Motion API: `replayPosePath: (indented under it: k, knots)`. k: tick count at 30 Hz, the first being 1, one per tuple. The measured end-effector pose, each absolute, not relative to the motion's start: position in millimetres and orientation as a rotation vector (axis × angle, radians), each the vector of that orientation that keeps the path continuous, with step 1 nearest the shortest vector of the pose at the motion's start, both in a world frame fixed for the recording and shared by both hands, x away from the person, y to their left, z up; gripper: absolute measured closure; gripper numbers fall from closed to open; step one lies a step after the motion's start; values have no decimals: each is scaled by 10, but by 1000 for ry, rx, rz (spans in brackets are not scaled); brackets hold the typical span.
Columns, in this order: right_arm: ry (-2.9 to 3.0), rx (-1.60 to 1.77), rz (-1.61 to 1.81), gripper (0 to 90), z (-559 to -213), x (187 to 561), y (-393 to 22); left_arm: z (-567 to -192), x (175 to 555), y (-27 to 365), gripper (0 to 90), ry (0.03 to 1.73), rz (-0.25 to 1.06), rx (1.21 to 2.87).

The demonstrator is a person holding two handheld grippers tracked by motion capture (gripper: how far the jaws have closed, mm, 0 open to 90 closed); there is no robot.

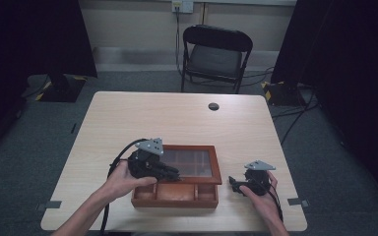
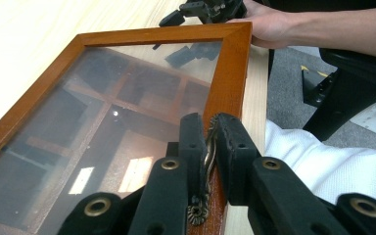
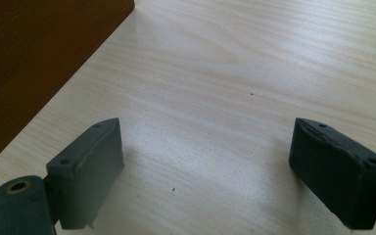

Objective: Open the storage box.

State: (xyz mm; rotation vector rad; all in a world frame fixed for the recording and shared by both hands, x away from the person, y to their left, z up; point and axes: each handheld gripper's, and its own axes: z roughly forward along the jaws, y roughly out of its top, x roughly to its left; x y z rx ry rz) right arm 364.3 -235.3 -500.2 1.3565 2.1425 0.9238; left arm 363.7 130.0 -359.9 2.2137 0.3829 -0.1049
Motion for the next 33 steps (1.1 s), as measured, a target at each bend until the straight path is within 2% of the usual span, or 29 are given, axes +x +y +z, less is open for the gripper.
replayPosePath:
  k: [33]
  knots:
    - [2144, 1355, 926, 119, -5003, 3646, -2353, -3294, 3819, 1283, 817, 372, -72, 2244]
